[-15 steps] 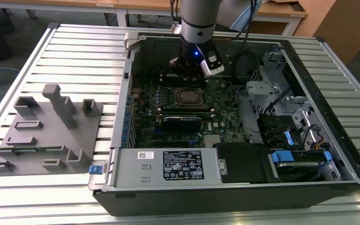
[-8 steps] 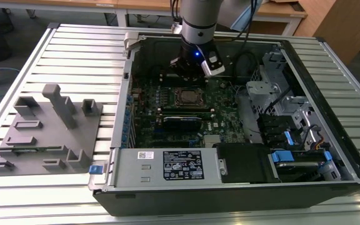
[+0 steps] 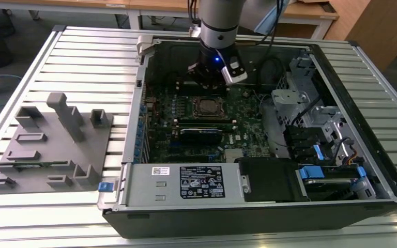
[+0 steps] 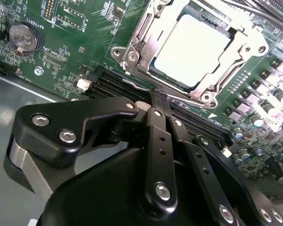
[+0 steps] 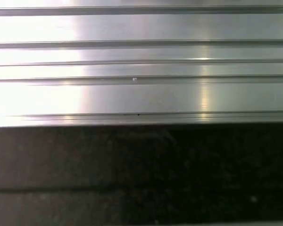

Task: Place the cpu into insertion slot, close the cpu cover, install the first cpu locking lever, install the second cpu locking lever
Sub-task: 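Install the first cpu locking lever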

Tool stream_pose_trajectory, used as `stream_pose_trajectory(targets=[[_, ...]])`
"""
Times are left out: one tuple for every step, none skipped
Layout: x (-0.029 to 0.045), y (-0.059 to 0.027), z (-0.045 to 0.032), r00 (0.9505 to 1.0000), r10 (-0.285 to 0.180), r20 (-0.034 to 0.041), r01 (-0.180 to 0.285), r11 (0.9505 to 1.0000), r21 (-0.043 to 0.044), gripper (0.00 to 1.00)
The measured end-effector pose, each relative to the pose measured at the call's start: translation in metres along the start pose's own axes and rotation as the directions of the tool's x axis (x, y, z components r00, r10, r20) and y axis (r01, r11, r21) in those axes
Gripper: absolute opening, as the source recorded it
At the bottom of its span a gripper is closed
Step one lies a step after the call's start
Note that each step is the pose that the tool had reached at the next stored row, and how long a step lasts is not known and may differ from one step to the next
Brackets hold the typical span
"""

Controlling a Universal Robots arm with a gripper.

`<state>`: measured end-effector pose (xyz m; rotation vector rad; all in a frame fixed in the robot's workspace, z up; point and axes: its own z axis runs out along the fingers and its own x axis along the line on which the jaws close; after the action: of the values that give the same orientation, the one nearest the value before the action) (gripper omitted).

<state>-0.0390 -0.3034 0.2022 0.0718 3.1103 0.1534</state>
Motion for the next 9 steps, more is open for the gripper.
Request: stream_pose_trajectory(targets=[[0.0000,0.0000,0.0001,0.9999,0.012,0.0012,-0.012,0.9999,0.0004,0.11],[0.0000,0.0000,0.0002,0.9997,0.025,0.0025,-0.025,0.9997,0.0006,0.11],[0.0000,0.0000,0.0003,0.9993,0.037,0.0037,-0.037,0.9993,0.0008,0.11],[0.0000,-0.0001,0.0004,0.9988,0.049,0.0049,-0.049,0.9988,0.0011,0.11],[0.0000,-0.0001,0.0004,0.9983,0.057,0.0057,-0.057,0.9984,0.0012,0.11],[0.0000,-0.0001,0.0004,0.9983,0.058,0.0058,-0.058,0.9983,0.0013,0.11],[0.0000,-0.0001,0.0004,0.9983,0.058,0.0059,-0.058,0.9983,0.0012,0.11],[0.0000,0.0000,0.0005,0.9983,0.058,0.0059,-0.058,0.9983,0.0012,0.11],[0.0000,-0.0001,0.0005,0.9983,0.059,0.0059,-0.059,0.9983,0.0011,0.11]])
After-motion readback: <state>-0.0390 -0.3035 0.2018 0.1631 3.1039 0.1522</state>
